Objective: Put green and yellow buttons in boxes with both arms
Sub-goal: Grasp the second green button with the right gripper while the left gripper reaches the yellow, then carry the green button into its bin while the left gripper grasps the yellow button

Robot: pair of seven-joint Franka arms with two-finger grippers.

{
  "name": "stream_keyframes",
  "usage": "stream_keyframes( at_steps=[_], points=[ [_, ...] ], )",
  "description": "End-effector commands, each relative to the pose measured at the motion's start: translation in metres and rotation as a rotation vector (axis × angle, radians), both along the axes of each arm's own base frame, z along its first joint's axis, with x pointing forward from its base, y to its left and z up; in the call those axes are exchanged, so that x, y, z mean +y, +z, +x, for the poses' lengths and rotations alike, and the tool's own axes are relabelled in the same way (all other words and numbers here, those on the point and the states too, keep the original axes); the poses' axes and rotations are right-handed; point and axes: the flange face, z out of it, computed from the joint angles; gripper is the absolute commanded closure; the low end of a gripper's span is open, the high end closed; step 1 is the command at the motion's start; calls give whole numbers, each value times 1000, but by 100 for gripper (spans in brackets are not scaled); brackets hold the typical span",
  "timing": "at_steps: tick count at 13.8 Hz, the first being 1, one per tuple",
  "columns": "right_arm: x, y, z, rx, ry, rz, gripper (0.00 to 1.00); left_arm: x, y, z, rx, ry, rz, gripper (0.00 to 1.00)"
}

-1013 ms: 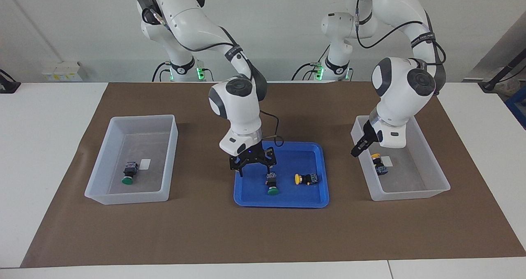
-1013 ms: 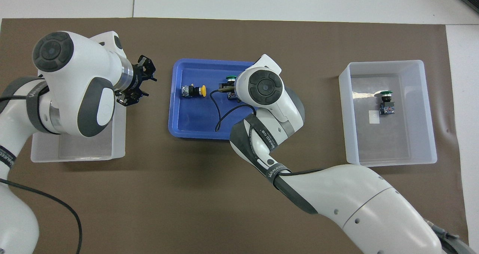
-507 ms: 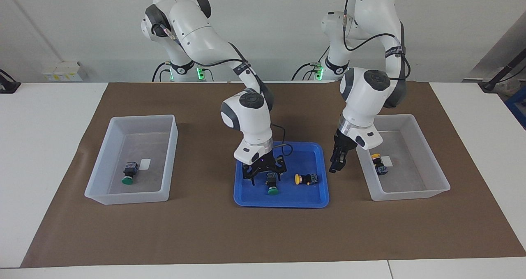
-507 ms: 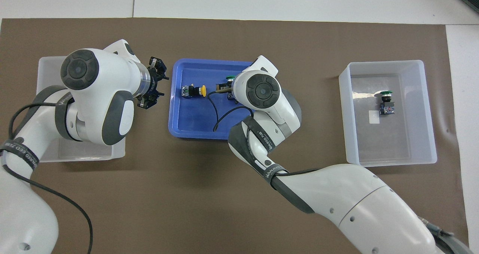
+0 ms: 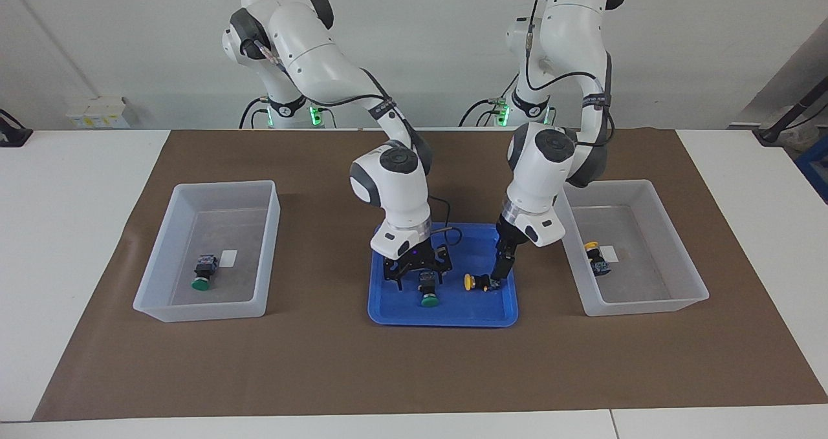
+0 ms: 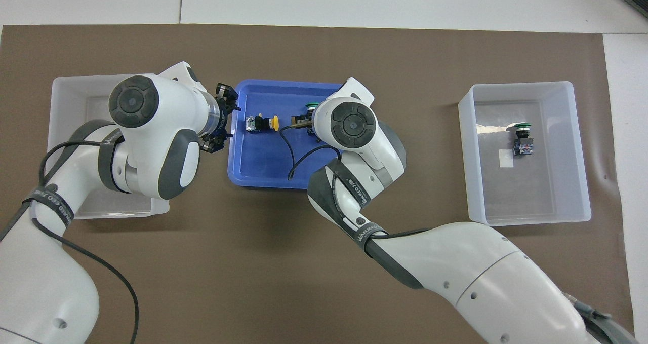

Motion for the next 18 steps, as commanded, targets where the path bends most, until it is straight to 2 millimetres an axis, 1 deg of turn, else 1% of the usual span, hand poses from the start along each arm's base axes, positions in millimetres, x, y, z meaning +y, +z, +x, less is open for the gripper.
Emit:
stream_keyframes(
  at_steps=[1,2,3,4,6,7,8,9,10,11,12,14,15,16,18],
  points=[
    [2,-7,-5,-11,-22,16,14,-6,-8,-4,-2,27,0,0],
    [1,-6,-4,-13,-24,17,38,-8,-10,-3,-8,46,-6,0],
    [0,-4,-3,-16,-22,14,73,-15,-15,-4,-14,50,-11,0],
    [0,-5,-4,-14,-21,10,100,-16,-22,-4,-14,53,-11,0],
    [0,-2,-2,-14,-27,10,100,-17,-28,-3,-18,61,-13,0],
    [0,4,-2,-20,-35,18,100,-19,-34,-3,-16,65,-13,0],
    [-2,15,0,-28,-42,20,100,-19,-36,-2,-20,66,-14,0],
    [-9,28,2,-30,-51,12,100,-19,-37,-2,-26,66,-17,0],
    [-14,46,2,-33,-58,4,100,-19,-42,-1,-29,67,-17,0],
    [-25,63,4,-37,-76,0,100,-18,-44,1,-42,70,-22,0],
    [-44,82,7,-43,-101,-7,100,-19,-44,2,-52,71,-26,0],
    [-83,117,2,-49,-146,-21,100,-19,-46,2,-54,70,-25,0],
    [-109,126,1,-53,-178,-28,100,-17,-48,2,-61,73,-27,0],
    [-126,136,-5,-57,-200,-31,100,-17,-52,1,-71,74,-30,0],
    [-173,148,-8,-62,-257,-44,100,-16,-56,-1,-70,75,-29,0]
  ],
)
